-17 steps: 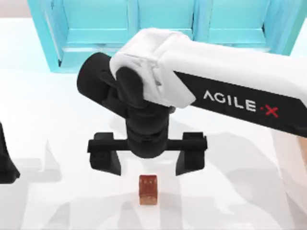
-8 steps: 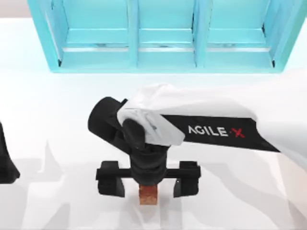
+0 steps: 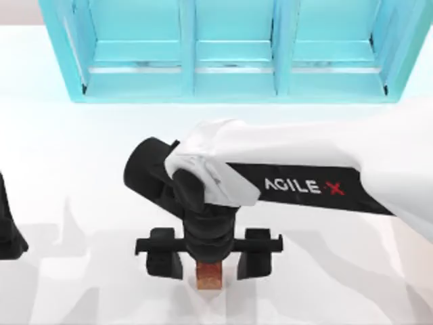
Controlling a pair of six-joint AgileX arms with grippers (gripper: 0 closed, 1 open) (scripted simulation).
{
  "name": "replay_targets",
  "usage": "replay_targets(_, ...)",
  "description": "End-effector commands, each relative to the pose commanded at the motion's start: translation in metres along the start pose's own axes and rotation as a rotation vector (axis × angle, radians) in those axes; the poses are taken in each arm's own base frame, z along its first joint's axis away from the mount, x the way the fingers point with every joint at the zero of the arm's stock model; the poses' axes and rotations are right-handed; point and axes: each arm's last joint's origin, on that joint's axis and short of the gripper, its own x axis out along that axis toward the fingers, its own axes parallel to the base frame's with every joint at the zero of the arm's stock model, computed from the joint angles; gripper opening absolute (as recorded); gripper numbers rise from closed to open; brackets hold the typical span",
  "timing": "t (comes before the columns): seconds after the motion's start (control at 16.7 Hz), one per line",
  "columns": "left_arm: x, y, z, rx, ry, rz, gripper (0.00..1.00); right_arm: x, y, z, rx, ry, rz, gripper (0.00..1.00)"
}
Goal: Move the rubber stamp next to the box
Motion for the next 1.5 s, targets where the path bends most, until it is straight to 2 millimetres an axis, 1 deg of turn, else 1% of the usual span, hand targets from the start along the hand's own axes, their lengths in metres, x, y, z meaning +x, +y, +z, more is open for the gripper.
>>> replay_targets(0.48,0.000,0.000,0.000,0.000,0.000,0.000,1.00,0.000,0.000,0.000,0.000,0.000,0.000,0.02)
replay_targets(0.54,0.000,0.000,0.000,0.000,0.000,0.000,1.00,0.000,0.000,0.000,0.000,0.000,0.000,0.00)
replay_targets(1.08,0.000,0.000,0.000,0.000,0.000,0.000,1.00,-0.002,-0.001,0.001,0.001,-0.001,0.001,0.00)
replay_targets(1.26,0.000,0.000,0.000,0.000,0.000,0.000,1.00,-0.017,0.000,0.001,0.004,-0.001,0.001,0.00)
replay_targets(1.5,0.000,0.000,0.000,0.000,0.000,0.000,1.00,-0.046,-0.001,0.001,0.003,-0.001,0.001,0.00)
